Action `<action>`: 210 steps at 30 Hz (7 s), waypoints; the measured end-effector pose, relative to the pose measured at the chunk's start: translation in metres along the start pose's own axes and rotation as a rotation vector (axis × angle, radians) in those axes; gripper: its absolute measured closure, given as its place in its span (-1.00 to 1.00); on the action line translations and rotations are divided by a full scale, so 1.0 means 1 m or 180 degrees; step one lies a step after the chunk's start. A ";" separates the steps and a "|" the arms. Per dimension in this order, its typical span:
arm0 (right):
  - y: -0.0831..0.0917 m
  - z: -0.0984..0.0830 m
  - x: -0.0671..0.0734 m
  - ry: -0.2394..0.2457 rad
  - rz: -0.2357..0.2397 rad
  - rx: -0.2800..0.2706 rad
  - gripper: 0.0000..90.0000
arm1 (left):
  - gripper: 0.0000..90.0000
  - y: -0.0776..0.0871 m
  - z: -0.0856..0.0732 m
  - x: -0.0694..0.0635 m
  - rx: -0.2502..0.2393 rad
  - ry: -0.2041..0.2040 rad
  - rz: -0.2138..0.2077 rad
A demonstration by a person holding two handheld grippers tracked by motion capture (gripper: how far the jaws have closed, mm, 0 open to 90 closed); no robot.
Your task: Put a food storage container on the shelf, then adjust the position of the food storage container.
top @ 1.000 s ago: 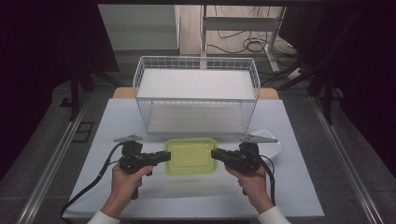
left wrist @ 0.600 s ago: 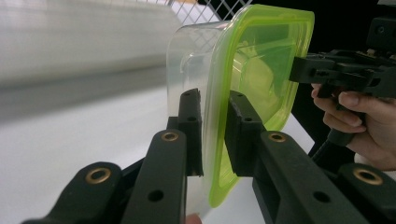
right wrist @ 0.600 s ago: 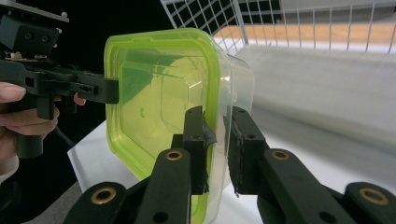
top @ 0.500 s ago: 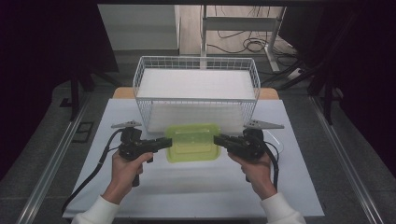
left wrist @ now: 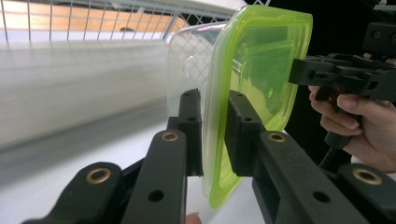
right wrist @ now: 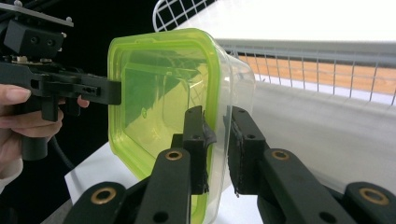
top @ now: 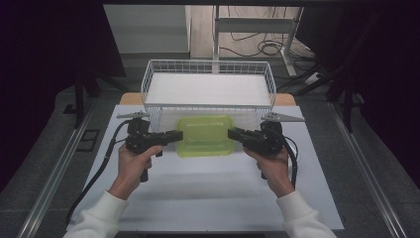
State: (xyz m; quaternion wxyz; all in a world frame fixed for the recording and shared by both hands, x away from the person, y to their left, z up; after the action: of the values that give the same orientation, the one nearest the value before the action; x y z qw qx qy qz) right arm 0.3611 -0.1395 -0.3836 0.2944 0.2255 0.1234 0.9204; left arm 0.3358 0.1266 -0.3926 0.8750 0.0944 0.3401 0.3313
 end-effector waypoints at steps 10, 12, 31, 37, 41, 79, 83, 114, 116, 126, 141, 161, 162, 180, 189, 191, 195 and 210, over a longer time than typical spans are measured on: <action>0.001 0.022 -0.005 0.0066 -0.0018 -0.0087 0.73 | 0.74 -0.002 0.023 -0.001 -0.0011 -0.0033 -0.0018; 0.001 0.026 -0.006 0.0074 -0.0018 -0.0101 0.73 | 0.74 -0.002 0.029 -0.001 -0.0018 -0.0044 -0.0013; 0.000 0.078 -0.018 0.0123 -0.0045 -0.0116 0.73 | 0.76 -0.011 0.082 0.000 -0.0102 -0.0119 0.0014; -0.004 0.089 -0.027 0.0144 -0.0048 -0.0164 0.73 | 0.76 -0.017 0.096 0.006 -0.0108 -0.0119 0.0014; -0.008 0.100 -0.032 0.0136 -0.0053 -0.0165 0.72 | 0.76 -0.022 0.110 0.012 -0.0133 -0.0075 0.0001; -0.072 0.117 -0.103 -0.0855 -0.0155 0.0185 0.61 | 0.66 -0.075 0.147 0.084 0.0143 0.0670 -0.0083; -0.078 0.115 -0.111 -0.1032 -0.0136 0.0140 0.58 | 0.63 -0.079 0.147 0.088 0.0118 0.0704 -0.0056; -0.011 0.101 -0.080 -0.0036 -0.0497 -0.0235 -0.35 | -0.44 -0.009 0.112 0.054 -0.0051 -0.0310 0.0261; -0.002 0.094 -0.076 0.0054 -0.0506 -0.0202 -0.35 | -0.45 0.000 0.100 0.050 -0.0048 -0.0376 0.0272; 0.031 0.040 -0.059 0.0263 -0.0510 0.0184 -0.33 | -0.47 0.023 0.021 0.041 0.0076 -0.0517 0.0315; 0.047 -0.054 -0.050 0.0252 -0.0462 0.0525 -0.30 | -0.49 0.008 -0.073 0.049 0.0614 -0.0499 0.0460; 0.044 -0.094 -0.070 0.0039 -0.0525 0.0986 -0.31 | -0.49 -0.003 -0.097 0.070 0.0769 -0.0424 0.0637; 0.044 -0.094 -0.070 0.0039 -0.0525 0.0986 -0.31 | -0.49 -0.002 -0.097 0.070 0.0768 -0.0415 0.0642; 0.057 -0.073 -0.096 -0.0066 -0.0644 0.1062 -0.32 | -0.51 0.002 -0.094 0.071 0.0677 -0.0318 0.0620; 0.070 -0.044 -0.136 -0.0133 -0.0924 0.1140 -0.08 | -0.50 0.006 -0.097 0.068 0.0684 -0.0388 0.0692; 0.072 -0.036 -0.154 -0.0128 -0.1028 0.1237 0.08 | -0.50 0.005 -0.099 0.067 0.0698 -0.0395 0.0695; 0.074 -0.029 -0.178 -0.0237 -0.1092 0.1358 0.29 | -0.49 0.004 -0.098 0.065 0.0663 -0.0344 0.0641; 0.075 -0.045 -0.214 -0.0314 -0.1358 0.1714 0.97 | -0.48 0.003 -0.100 0.066 0.0675 -0.0406 0.0745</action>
State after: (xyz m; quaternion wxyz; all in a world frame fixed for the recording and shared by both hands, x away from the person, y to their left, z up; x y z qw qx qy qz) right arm 0.4575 -0.3316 -0.4687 0.4157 0.3084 0.3919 0.7606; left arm 0.3045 0.1658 -0.5017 0.8354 0.2460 0.3036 0.3866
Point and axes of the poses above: each handheld gripper's, and its own axes: y roughly backward along the jaws, z roughly out of its top, x roughly to its left, the point moved 5 cm from there along -y, roughly forward along the jaws
